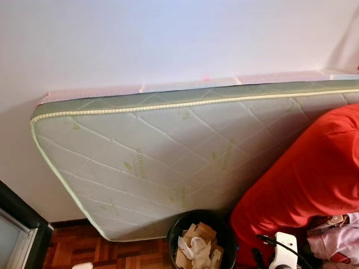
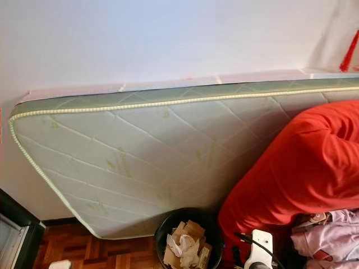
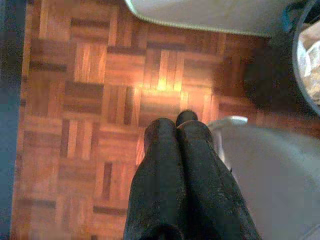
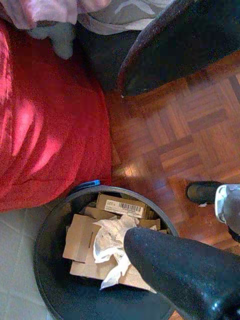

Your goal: Clean up the room

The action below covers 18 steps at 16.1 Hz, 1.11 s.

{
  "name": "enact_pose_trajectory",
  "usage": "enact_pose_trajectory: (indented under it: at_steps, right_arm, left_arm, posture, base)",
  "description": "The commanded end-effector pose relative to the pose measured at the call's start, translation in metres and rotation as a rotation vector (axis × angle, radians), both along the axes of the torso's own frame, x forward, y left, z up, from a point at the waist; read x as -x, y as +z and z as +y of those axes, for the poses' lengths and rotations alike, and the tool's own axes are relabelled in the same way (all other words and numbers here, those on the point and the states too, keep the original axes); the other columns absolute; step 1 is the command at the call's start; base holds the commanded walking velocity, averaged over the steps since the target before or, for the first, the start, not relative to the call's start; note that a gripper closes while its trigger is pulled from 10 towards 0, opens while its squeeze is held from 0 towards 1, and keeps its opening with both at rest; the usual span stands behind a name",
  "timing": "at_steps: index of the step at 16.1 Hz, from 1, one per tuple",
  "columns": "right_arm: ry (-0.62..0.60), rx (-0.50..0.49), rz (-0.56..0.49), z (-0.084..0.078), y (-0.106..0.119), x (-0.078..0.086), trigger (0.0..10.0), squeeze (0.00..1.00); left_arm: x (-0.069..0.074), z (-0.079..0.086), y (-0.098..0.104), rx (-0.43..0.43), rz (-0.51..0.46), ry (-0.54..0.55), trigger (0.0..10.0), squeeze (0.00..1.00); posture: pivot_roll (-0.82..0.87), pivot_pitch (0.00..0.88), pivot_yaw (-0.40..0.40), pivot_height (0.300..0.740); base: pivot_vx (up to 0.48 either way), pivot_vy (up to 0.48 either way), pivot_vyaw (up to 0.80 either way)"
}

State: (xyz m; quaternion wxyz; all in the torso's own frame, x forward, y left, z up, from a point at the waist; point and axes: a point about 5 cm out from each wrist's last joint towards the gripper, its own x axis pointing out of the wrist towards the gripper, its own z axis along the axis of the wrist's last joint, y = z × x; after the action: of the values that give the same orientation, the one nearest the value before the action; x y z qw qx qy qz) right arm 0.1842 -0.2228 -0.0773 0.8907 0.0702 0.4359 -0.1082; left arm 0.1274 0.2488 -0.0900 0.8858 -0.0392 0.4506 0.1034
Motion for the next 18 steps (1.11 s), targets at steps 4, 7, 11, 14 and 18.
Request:
enact_pose_trajectory:
  at_steps: [4, 7, 11, 14, 18]
  right_arm:
    - [0.013, -0.005, 0.002, 0.000, -0.005, 0.012, 10.0, 0.00]
    - [0.032, -0.012, 0.016, 0.001, -0.008, 0.018, 10.0, 0.00]
    - [0.045, -0.014, 0.034, 0.002, -0.011, 0.025, 10.0, 0.00]
    - [0.047, -0.015, 0.036, 0.003, -0.011, 0.026, 10.0, 0.00]
    - [0.045, -0.016, 0.025, 0.003, -0.009, 0.021, 10.0, 0.00]
  left_arm:
    - [0.009, -0.026, -0.010, 0.017, 0.049, -0.011, 10.0, 0.00]
    - [0.008, -0.029, -0.011, 0.022, 0.059, -0.008, 10.0, 0.00]
    - [-0.002, -0.031, -0.009, 0.020, 0.054, -0.017, 10.0, 0.00]
    - [-0.010, -0.035, -0.007, 0.020, 0.046, -0.029, 10.0, 0.00]
    - [-0.010, -0.036, -0.007, 0.023, 0.027, -0.022, 10.0, 0.00]
  posture:
    - [0.13, 0.000, -0.030, 0.740]
    - [0.13, 0.000, -0.026, 0.740]
    - [0.12, 0.000, -0.009, 0.740]
    - [0.12, 0.000, -0.013, 0.740]
    - [0.14, 0.000, -0.019, 0.740]
  base:
    - [0.000, 0.000, 0.00]
    - [0.000, 0.000, 0.00]
    - [0.000, 0.000, 0.00]
    - [0.000, 0.000, 0.00]
    - [0.000, 0.000, 0.00]
